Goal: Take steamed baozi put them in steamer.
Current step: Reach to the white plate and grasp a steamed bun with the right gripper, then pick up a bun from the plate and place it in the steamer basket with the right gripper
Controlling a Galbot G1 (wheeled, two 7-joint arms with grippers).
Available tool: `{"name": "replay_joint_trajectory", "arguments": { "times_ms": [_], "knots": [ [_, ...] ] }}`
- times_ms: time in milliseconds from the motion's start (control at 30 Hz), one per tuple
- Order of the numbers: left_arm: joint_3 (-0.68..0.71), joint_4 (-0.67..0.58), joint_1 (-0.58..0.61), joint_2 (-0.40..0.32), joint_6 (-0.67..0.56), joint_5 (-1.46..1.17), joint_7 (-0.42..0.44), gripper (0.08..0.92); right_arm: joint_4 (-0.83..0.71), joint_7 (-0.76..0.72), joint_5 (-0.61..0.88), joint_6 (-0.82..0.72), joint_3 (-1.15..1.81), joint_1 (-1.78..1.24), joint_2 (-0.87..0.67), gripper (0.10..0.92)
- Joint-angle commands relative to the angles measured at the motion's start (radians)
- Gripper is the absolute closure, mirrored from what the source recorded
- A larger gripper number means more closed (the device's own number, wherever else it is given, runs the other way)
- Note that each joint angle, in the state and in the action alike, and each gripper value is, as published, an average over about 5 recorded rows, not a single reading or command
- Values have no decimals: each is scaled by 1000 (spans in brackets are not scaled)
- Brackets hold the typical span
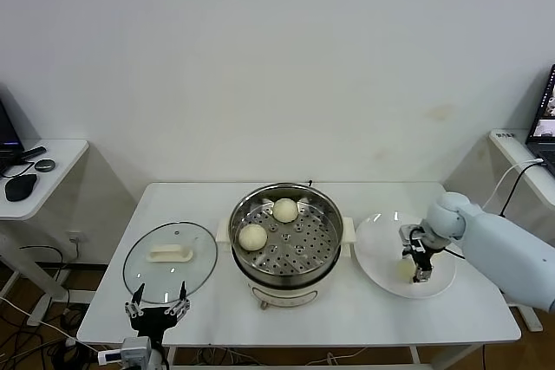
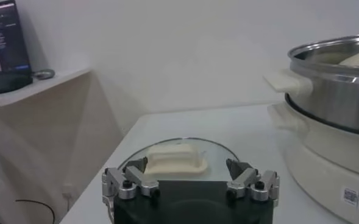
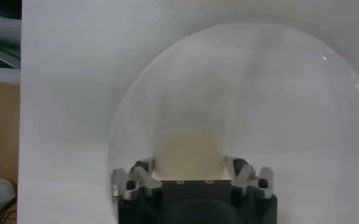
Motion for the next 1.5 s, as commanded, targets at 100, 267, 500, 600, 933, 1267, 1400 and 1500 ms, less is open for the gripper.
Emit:
{"name": "replay_joint_trajectory", "arguments": {
  "times_ms": [100,267,500,600,933,1267,1400,1500],
  "knots": [
    [4,1,-4,0,0,1,0,177,3,-1,8,-4,2,13,-9,514],
    [6,1,-9,0,0,1,0,177,18,-11,47,-12,-23,80,-22,649],
    [6,-3,-25,-1,-1,0,-4,177,25,-49,185,-19,-199,393,28,685],
    [2,-6,-28,-1,-2,0,-6,177,9,-74,258,-17,-270,530,91,681],
    [0,-31,-27,-1,-2,-17,-10,177,-10,-186,521,78,-410,818,300,627],
    [2,-56,-24,-2,-1,-31,-13,177,38,-103,574,692,-565,835,446,626],
    [1,-65,-20,-2,-1,-32,-17,177,107,-39,447,770,-616,812,459,626],
    [3,-70,-16,-2,-2,-32,-18,177,126,27,330,852,-628,781,481,626]
  ]
}}
